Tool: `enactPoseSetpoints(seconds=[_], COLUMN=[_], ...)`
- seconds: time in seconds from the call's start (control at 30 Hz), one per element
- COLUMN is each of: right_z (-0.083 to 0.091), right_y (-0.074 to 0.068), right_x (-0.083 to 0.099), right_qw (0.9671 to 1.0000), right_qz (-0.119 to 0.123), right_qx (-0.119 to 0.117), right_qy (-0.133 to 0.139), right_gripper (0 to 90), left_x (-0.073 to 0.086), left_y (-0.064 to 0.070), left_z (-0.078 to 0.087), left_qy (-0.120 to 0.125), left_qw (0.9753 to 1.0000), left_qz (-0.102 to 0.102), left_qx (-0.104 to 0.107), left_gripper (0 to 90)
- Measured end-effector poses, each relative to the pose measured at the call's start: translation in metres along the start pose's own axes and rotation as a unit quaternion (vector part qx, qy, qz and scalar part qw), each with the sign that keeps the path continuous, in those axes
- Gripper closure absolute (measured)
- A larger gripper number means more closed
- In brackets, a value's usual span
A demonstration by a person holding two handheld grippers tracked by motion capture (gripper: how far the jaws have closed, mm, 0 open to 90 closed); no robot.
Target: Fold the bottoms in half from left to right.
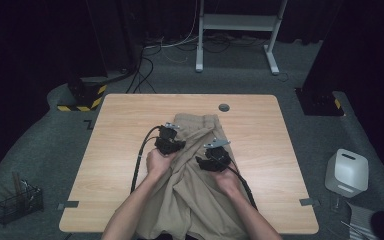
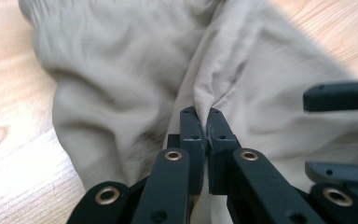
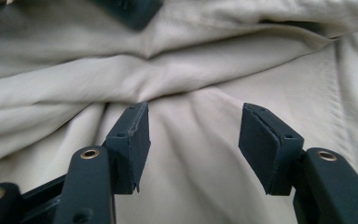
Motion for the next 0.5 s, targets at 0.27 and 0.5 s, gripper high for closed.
enactPoseSetpoints(seconds=[0.27, 0.5], right_z=[0.038, 0.039], right_y=[0.005, 0.011], right_x=[0.041, 0.060], right_qw=[0.9986, 0.9996], right_qz=[0.028, 0.015], right_qx=[0.009, 0.009], right_qy=[-0.045, -0.024], right_gripper=[41.9, 42.7], left_x=[-0.014, -0.022], left_y=[0.014, 0.040], left_z=[0.028, 0.026], left_qy=[0.037, 0.043], left_qw=[0.9988, 0.9957], left_qz=[0.001, 0.010], left_qx=[0.031, 0.082], left_gripper=[87.9, 87.9])
Point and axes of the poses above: each handheld gripper's, and its own axes: z roughly backward along the jaws, x roughly out of its underside, y roughly to its right, the point moved 9 cm from there along -z, roughly forward along the jaws, and after that the axes turned 3 degrees about -x, right-handed, at the moved point
